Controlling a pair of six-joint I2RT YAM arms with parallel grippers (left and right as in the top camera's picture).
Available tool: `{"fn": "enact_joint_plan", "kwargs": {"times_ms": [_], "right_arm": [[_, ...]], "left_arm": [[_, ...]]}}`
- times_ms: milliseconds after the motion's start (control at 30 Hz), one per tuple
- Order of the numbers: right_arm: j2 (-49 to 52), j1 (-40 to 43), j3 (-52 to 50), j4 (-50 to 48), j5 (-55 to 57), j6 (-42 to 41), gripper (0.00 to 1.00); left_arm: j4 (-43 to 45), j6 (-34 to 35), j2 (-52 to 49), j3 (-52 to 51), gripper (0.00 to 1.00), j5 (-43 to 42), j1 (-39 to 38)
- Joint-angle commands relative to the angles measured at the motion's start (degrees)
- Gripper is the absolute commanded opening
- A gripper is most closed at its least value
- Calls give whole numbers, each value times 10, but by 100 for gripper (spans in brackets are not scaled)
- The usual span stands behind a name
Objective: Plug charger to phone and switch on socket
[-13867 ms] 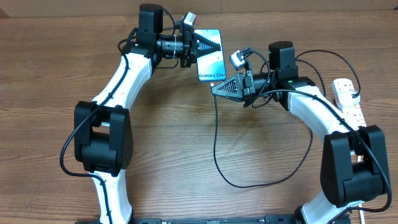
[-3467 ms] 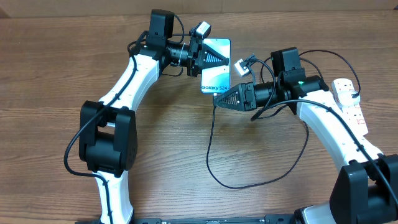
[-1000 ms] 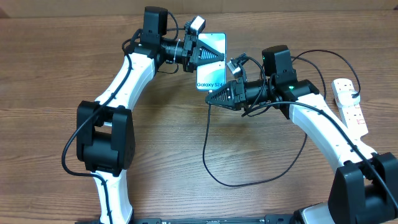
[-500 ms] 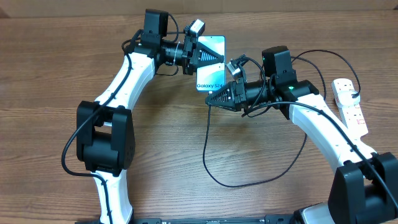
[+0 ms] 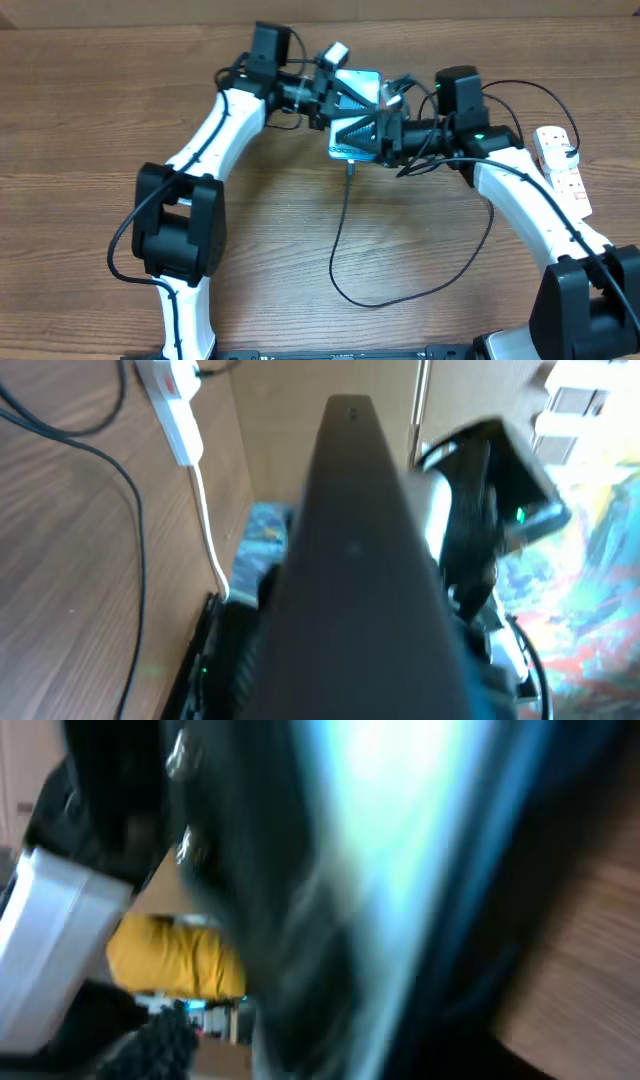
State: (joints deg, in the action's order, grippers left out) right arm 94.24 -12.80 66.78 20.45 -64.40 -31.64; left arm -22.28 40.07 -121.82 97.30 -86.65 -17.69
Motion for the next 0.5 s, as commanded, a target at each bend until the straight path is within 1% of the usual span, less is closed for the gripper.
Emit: {"fn": "enact_joint_plan", "kwargs": {"times_ms": [0, 67, 233, 367, 467], "right_arm": [[0, -8, 14, -2, 14, 6, 88], [0, -8, 14, -2, 14, 6, 92], [0, 8, 14, -2, 7, 6, 100], [0, 26, 14, -1, -56, 49, 100], [0, 36, 14, 15, -104, 91, 100]], "left_arm": [[5, -16, 17, 0, 4, -40, -4], [5, -18, 17, 0, 4, -40, -1], [5, -49, 17, 0, 4, -40, 4], [5, -87, 17, 0, 4, -40, 4], [5, -102, 17, 0, 4, -40, 4]]}}
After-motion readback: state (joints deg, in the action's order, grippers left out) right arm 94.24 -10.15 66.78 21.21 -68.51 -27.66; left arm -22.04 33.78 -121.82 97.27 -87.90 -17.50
